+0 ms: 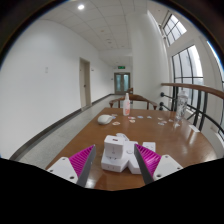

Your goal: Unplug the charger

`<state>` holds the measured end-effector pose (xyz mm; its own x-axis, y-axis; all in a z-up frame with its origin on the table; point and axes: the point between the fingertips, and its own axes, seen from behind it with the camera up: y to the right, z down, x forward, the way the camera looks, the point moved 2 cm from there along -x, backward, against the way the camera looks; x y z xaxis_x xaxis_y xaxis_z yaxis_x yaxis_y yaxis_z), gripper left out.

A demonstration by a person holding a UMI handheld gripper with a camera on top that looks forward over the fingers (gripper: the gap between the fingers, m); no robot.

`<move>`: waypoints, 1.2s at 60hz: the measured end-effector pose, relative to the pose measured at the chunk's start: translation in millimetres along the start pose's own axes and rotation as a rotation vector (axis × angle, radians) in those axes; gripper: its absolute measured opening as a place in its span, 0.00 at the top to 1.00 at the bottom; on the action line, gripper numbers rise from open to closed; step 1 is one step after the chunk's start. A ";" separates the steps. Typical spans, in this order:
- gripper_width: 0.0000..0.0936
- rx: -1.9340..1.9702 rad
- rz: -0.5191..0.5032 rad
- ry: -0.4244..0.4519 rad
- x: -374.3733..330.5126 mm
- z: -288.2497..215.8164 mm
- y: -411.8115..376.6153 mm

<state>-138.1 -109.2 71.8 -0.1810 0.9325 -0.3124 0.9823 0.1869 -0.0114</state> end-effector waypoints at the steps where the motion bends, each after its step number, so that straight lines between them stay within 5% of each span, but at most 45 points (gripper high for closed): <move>1: 0.15 0.003 0.007 0.000 5.4 -0.2 2.4; 10: 0.19 0.015 0.029 -0.026 49.1 3.9 8.5; 15: 0.59 0.003 -0.005 -0.024 62.4 8.8 -1.5; 35: 0.80 -0.032 0.027 0.026 61.2 1.4 0.0; 45: 0.81 -0.094 0.100 0.355 17.8 -126.4 19.7; 49: 0.81 -0.061 0.056 0.340 -8.1 -133.0 21.3; 57: 0.81 -0.074 0.123 0.306 -27.6 -127.0 70.5; 72: 0.80 -0.042 0.185 -0.003 -25.2 -14.5 163.8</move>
<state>26.6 -97.6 91.6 0.0027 0.9514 -0.3081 0.9959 0.0252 0.0865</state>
